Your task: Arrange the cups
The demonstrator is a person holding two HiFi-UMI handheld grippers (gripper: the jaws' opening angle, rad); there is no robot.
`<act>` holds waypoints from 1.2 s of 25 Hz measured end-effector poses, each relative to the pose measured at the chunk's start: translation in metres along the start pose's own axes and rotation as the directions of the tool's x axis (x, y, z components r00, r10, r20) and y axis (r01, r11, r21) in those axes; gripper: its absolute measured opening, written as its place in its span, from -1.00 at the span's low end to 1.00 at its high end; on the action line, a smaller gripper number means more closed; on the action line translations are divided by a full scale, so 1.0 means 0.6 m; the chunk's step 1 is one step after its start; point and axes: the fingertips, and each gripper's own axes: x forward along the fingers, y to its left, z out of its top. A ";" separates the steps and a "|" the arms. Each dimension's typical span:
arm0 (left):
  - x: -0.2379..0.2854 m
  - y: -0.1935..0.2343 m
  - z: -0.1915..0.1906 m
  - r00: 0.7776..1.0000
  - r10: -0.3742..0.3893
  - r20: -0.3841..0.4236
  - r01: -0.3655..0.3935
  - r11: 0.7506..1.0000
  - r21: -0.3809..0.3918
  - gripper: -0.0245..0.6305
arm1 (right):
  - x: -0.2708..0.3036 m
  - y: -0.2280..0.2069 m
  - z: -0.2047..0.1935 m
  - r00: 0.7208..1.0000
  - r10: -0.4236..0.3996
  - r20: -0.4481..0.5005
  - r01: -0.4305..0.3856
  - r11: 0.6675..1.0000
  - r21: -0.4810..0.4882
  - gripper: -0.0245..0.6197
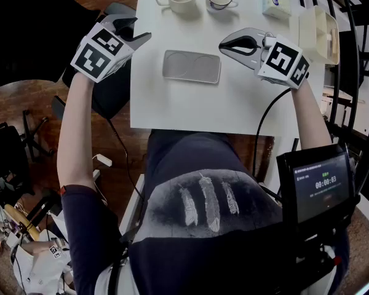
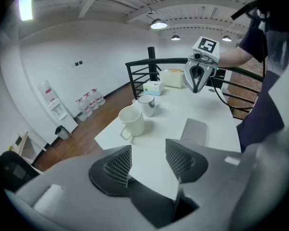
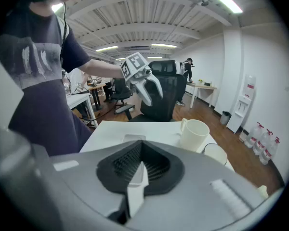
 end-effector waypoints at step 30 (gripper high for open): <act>0.169 -0.003 0.030 0.955 -0.171 -0.244 0.256 0.889 0.380 -0.46 | -0.019 0.041 -0.023 0.996 -0.080 -0.038 0.085 0.981 0.173 -0.91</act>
